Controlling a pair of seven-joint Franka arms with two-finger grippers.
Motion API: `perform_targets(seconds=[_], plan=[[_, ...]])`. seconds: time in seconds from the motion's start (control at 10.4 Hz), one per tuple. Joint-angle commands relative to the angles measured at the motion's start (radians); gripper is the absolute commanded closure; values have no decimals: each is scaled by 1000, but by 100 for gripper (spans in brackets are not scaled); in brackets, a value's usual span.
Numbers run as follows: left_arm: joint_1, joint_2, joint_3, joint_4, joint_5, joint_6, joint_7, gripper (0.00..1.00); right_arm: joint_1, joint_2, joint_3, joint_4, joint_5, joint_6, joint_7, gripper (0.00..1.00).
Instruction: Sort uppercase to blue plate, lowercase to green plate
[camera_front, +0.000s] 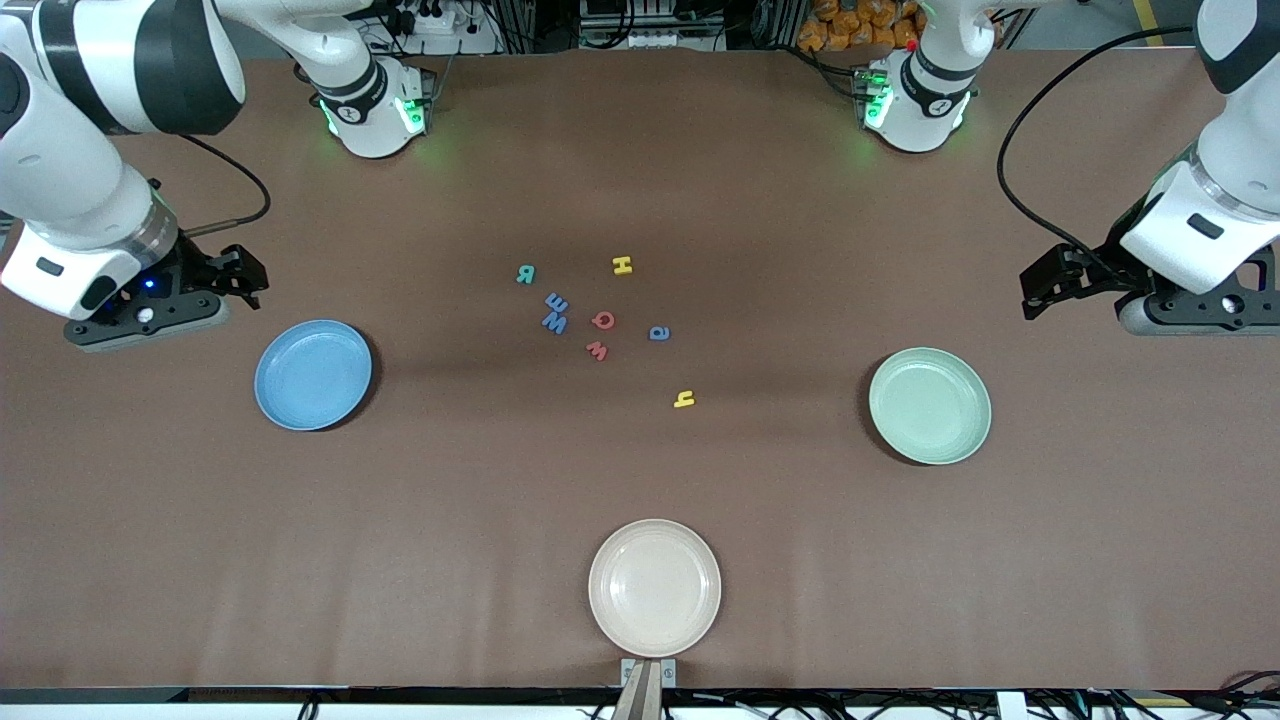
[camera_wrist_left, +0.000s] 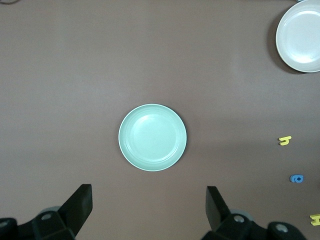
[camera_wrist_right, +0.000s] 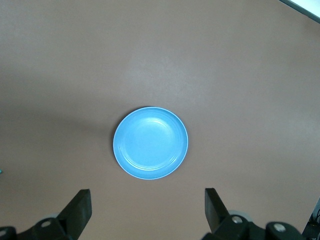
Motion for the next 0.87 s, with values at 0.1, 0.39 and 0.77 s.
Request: perform_targets(seconds=[0.1, 0.39, 0.77], plan=[[4, 10, 1, 6, -8, 16, -8, 0, -10, -5, 6, -9, -12, 7, -12, 0], [27, 48, 1, -1, -12, 14, -34, 0, -10, -5, 6, -9, -12, 7, -12, 0], [47, 197, 1, 21, -43, 95, -137, 0, -7, -11, 9, -9, 2, -3, 5, 0]])
